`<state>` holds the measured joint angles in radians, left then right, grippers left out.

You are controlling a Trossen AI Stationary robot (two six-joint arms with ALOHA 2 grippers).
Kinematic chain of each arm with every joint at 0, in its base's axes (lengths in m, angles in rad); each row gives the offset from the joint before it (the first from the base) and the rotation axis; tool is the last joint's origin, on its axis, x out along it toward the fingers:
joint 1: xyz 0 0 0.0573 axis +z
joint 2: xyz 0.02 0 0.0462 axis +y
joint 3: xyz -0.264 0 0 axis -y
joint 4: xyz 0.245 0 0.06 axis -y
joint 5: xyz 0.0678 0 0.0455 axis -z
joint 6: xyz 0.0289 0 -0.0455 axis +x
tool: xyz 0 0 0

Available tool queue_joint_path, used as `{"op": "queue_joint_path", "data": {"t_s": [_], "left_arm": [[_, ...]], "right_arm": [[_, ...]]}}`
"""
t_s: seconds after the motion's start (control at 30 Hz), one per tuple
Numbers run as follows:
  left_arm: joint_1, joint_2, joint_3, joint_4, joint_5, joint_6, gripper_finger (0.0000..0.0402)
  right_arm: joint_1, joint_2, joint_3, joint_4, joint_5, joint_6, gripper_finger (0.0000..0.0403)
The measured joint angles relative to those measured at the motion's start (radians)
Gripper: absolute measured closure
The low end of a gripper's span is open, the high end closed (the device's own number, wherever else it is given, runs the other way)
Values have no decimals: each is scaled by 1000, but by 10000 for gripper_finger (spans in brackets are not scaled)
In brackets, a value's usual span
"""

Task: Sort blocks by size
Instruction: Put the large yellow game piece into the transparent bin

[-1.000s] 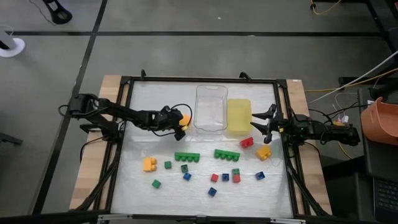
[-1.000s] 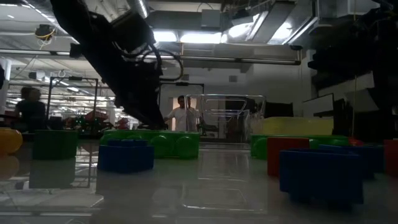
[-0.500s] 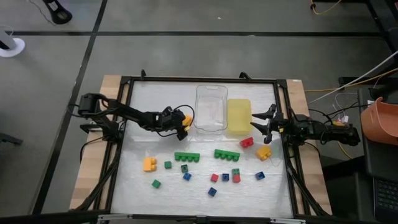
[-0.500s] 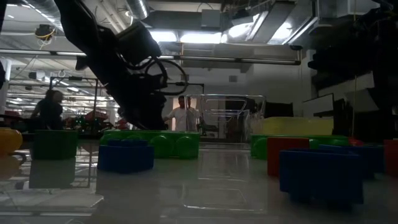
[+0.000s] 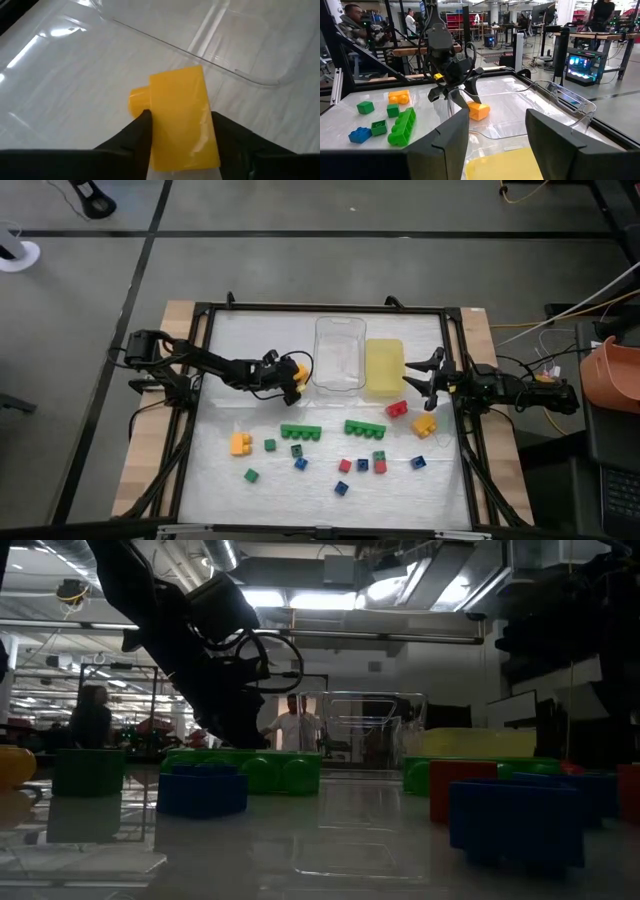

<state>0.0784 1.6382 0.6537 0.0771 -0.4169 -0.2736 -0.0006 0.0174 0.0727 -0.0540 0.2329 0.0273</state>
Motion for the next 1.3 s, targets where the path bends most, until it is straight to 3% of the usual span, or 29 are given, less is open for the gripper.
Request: {"op": "queue_joint_path", "data": {"t_s": [0.7,1.03,1.3], "left_arm": [[0,-13,50,-58,25,64,247],[0,-143,51,-190,10,27,249],[0,-243,53,-200,3,39,248]], "right_arm": [[0,0,0,0,-1,0,207],[0,0,0,0,-7,-6,207],[0,0,0,0,-7,-6,207]]}}
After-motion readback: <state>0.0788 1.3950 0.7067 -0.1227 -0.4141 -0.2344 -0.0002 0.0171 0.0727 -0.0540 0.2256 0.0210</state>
